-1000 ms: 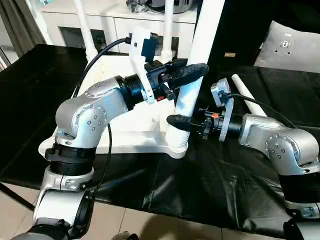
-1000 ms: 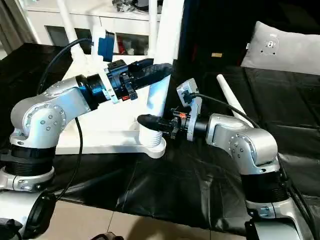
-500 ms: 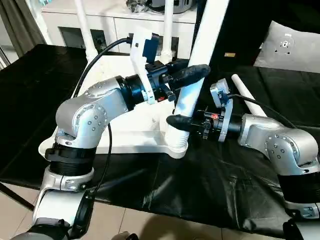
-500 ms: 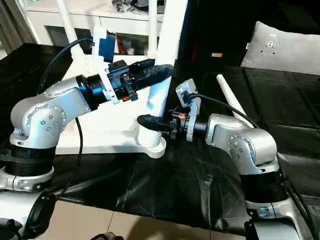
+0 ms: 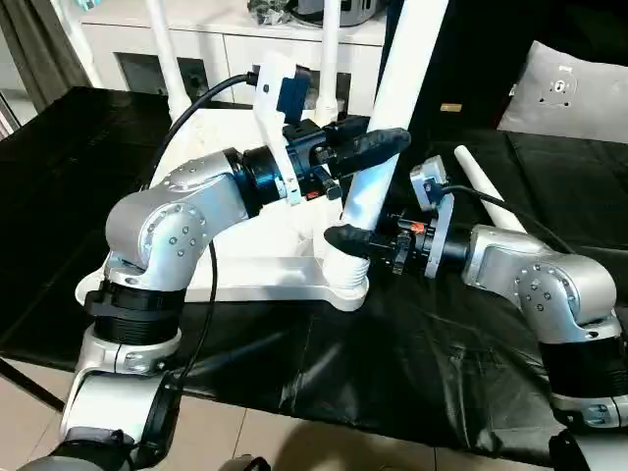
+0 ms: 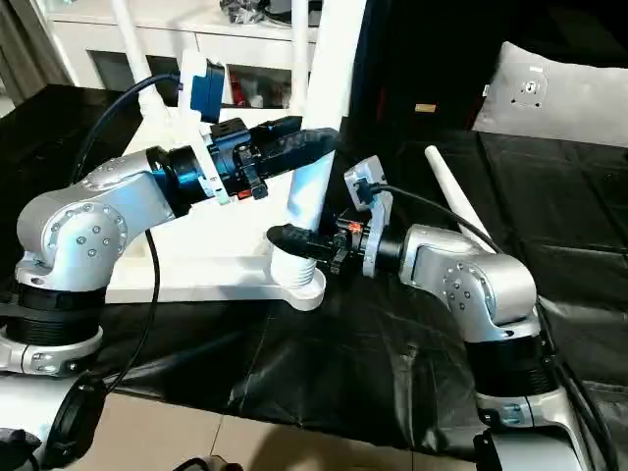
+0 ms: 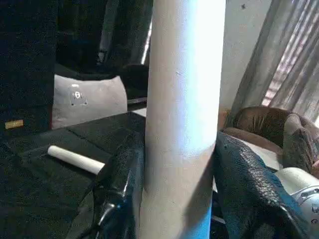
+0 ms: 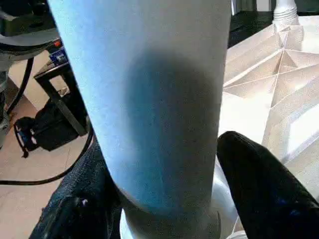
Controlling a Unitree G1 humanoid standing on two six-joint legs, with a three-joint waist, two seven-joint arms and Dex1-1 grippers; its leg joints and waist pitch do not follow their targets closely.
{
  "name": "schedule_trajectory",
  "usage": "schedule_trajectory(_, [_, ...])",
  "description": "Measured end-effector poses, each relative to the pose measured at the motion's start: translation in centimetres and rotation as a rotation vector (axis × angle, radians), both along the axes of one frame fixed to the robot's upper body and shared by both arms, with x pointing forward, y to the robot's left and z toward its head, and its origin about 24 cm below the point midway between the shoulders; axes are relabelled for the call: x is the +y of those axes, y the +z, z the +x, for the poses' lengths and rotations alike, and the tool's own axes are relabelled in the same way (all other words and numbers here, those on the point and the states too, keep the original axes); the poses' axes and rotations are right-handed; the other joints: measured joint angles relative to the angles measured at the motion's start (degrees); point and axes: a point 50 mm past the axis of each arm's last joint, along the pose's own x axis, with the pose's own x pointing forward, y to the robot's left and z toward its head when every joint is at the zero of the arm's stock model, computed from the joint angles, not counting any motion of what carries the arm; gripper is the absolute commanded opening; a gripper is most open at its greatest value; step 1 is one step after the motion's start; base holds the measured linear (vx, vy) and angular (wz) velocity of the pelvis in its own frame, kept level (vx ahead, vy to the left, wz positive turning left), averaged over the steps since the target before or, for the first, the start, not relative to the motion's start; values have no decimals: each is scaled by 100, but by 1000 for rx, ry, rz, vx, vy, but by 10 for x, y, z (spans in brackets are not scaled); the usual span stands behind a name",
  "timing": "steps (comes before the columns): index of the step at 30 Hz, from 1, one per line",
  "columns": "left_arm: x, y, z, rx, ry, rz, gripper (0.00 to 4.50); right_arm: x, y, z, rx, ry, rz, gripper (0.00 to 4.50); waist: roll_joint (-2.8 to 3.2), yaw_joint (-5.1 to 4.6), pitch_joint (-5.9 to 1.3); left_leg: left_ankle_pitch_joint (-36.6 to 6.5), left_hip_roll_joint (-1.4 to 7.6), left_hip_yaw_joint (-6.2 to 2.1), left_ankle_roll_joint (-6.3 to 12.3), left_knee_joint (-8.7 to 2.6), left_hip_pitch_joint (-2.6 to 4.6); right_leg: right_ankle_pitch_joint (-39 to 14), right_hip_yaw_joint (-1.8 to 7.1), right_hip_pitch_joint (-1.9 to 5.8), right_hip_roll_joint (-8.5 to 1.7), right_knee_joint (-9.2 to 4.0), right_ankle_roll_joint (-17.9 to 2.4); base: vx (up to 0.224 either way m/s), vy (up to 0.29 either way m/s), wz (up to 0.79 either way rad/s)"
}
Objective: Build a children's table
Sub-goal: Pick table leg
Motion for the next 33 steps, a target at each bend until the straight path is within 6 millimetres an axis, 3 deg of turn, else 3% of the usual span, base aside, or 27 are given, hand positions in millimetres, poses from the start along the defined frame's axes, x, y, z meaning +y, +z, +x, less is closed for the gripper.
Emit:
schedule_trajectory(11, [0,1,-1,-10,-8,1,177,3,2,-2,-8,39,18,208,0,1,0,0,0,0,0,0,0,0,0,0,0,0,0,0,0,0])
schedule_trajectory(22, [1,1,-3,-4,-21,9,177,7,1,-4,-15,47,25,198,1,0,0,0,0,0,0,0,0,0,0,0,0,0,0,0,0,0])
schedule_trajectory(25, [2,2,-3,8,-24,-6,247,11,0,-4,-31,24,39,198,1,-1,0,0,0,0,0,0,0,0,0,0,0,0,0,0,0,0])
schedule_trajectory(33, [-7,4,-11,-10,-83,2,307,16,2,-3,-58,-12,36,196,1,-2,0,0,0,0,-1,0,1,0,0,0,0,0,-1,0,0,0])
